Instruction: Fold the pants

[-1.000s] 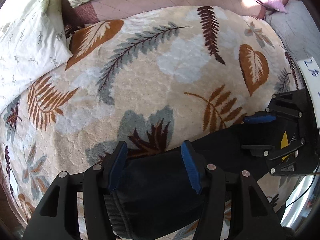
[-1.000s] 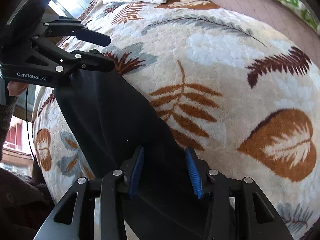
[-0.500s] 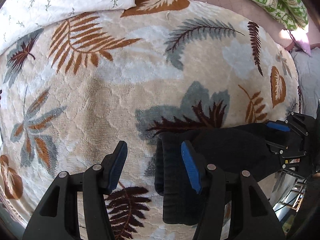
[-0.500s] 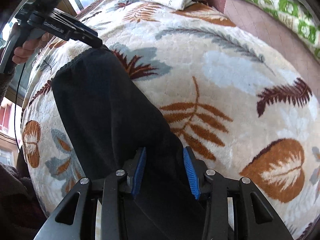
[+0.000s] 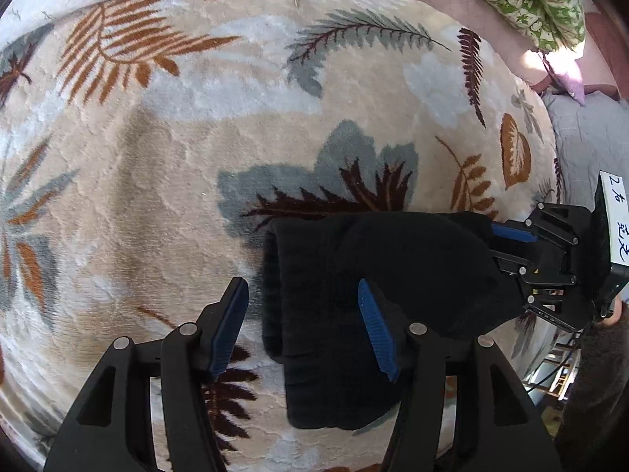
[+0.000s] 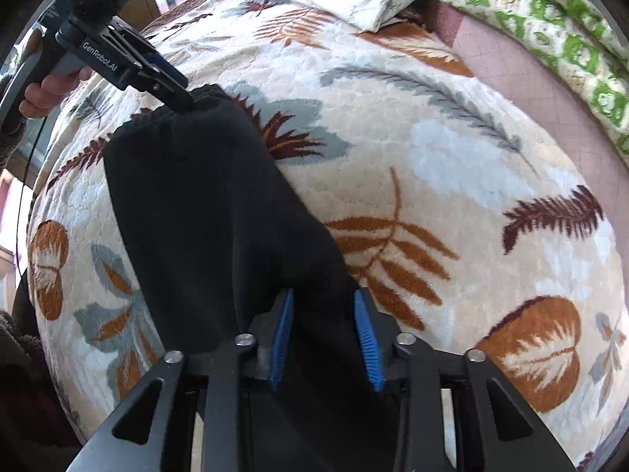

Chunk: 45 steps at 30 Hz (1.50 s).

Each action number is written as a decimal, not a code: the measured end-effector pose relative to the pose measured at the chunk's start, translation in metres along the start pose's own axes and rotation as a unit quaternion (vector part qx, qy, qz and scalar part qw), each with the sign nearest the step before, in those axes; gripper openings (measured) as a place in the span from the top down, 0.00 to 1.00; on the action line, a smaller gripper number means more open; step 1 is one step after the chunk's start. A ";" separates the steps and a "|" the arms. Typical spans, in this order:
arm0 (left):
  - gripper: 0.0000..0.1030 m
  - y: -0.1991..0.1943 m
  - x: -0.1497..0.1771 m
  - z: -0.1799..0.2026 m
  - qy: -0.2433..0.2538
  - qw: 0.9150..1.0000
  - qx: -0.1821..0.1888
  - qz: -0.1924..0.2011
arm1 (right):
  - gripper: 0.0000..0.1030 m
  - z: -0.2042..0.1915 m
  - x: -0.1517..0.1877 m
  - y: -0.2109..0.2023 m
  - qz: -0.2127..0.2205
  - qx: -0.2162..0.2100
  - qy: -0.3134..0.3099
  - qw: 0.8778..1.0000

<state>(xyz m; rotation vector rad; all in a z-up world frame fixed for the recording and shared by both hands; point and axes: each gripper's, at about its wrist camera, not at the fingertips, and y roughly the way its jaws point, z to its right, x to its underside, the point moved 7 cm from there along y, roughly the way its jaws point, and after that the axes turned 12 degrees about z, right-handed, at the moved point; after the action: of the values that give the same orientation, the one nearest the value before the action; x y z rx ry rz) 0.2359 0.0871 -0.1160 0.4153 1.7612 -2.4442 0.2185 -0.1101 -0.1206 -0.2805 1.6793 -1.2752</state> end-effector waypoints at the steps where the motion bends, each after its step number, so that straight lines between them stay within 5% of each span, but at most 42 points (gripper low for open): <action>1: 0.45 0.006 0.002 0.003 -0.009 1.000 0.011 -0.007 | 0.73 0.001 -0.001 0.002 -0.003 -0.006 0.008 1.000; 3: 0.47 0.007 0.001 0.005 -0.016 1.000 -0.001 0.014 | 0.78 0.004 -0.002 0.003 -0.005 -0.016 0.025 1.000; 5: 0.69 0.004 -0.001 0.011 -0.013 0.999 0.006 0.037 | 0.85 0.005 -0.001 0.001 0.001 -0.015 0.030 0.999; 9: 0.76 0.000 -0.002 0.014 -0.021 0.998 -0.009 0.058 | 0.95 0.013 -0.002 -0.005 0.022 0.014 0.032 0.999; 13: 0.77 -0.017 -0.011 0.017 -0.017 0.995 -0.022 0.094 | 0.95 0.025 -0.013 -0.018 0.052 0.054 0.029 0.997; 16: 0.77 -0.004 -0.011 0.017 -0.009 0.996 -0.044 0.081 | 0.96 0.043 -0.023 -0.026 0.079 0.068 0.057 0.993; 23: 0.75 0.011 -0.008 0.020 0.037 0.992 -0.094 0.078 | 0.95 0.061 -0.010 0.017 0.049 0.066 0.103 0.991; 26: 0.75 0.004 -0.008 0.018 0.015 0.995 -0.075 0.071 | 0.90 0.065 -0.009 0.015 0.051 0.052 0.139 0.988; 30: 0.74 -0.019 -0.006 0.007 -0.030 0.995 -0.037 0.085 | 0.85 0.071 -0.013 -0.034 0.104 0.023 0.219 0.970; 34: 0.74 -0.039 0.008 0.002 -0.053 0.995 -0.007 0.088 | 0.58 0.061 -0.002 -0.089 0.156 0.014 0.286 0.945; 39: 0.74 -0.039 0.034 0.009 -0.036 0.997 0.002 0.067 | 0.57 0.011 0.036 -0.111 0.157 0.005 0.315 0.936; 42: 0.57 -0.032 0.047 0.013 -0.020 0.998 -0.005 0.062 | 0.57 -0.006 0.071 -0.121 0.167 -0.010 0.363 0.917; 45: 0.56 -0.025 0.053 0.013 -0.012 0.998 -0.020 0.059 | 0.57 -0.004 0.113 -0.133 0.173 -0.007 0.421 0.890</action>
<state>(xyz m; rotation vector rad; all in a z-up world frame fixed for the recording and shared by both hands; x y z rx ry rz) 0.1774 0.0868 -0.1040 0.4707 1.7205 -2.3213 0.1118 -0.2396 -0.0721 0.6433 2.3166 -1.1713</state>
